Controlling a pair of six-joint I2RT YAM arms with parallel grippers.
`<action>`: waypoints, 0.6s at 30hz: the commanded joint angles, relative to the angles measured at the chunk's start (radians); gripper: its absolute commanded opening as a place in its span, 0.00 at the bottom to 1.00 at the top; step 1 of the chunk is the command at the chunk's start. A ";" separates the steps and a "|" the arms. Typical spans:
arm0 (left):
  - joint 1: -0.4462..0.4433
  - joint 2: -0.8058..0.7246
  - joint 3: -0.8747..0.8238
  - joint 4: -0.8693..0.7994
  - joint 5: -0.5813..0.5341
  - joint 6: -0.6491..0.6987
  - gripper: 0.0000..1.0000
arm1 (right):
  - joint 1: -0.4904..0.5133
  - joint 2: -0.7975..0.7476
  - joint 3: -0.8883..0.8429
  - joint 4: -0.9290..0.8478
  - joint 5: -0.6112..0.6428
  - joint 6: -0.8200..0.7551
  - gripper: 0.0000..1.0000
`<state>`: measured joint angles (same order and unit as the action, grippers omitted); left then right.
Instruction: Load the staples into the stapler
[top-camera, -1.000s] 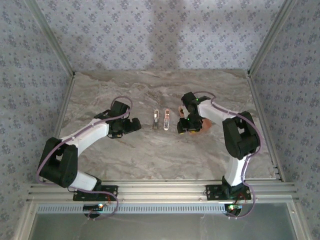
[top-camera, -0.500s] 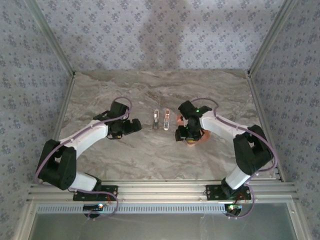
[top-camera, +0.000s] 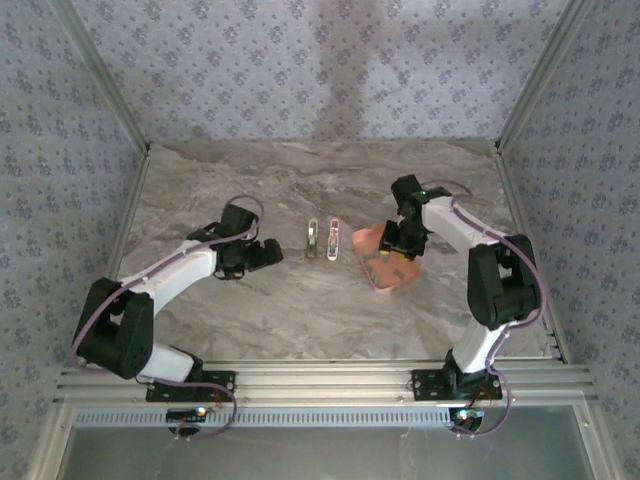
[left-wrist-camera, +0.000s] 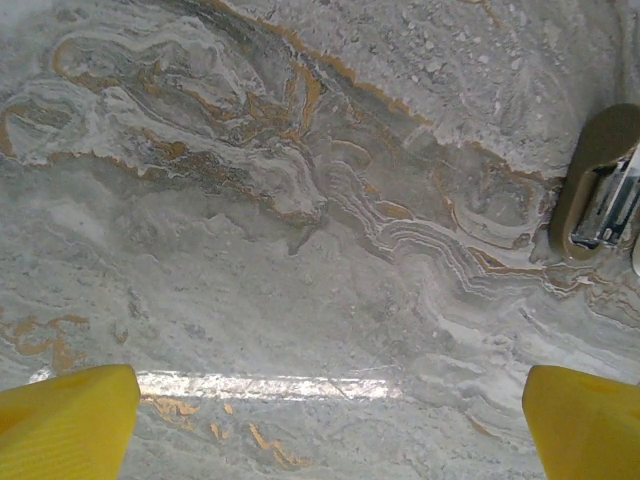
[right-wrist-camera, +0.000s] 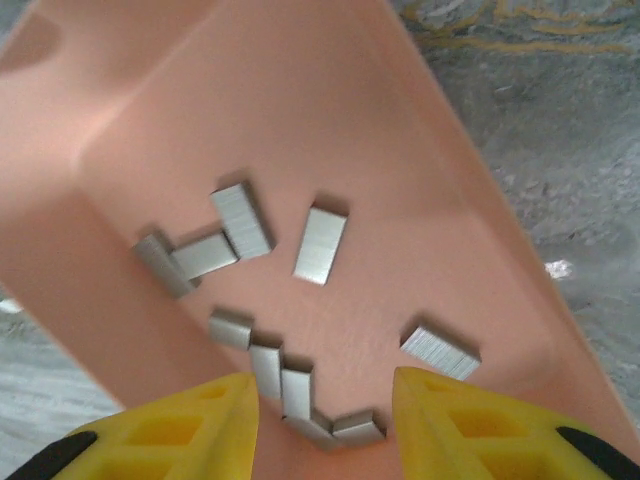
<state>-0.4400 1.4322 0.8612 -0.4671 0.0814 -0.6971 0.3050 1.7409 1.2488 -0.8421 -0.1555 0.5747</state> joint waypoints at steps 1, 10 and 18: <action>0.003 0.028 0.027 -0.002 -0.004 0.010 0.98 | -0.002 0.070 0.069 -0.019 0.047 0.031 0.39; 0.003 0.097 0.069 -0.004 0.021 0.021 0.98 | 0.001 0.156 0.102 0.006 0.107 0.098 0.34; 0.003 0.129 0.082 0.001 0.039 0.035 0.98 | 0.011 0.193 0.100 0.061 0.093 0.114 0.34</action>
<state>-0.4400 1.5517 0.9123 -0.4671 0.0998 -0.6819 0.3069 1.9053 1.3270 -0.7910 -0.0811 0.6594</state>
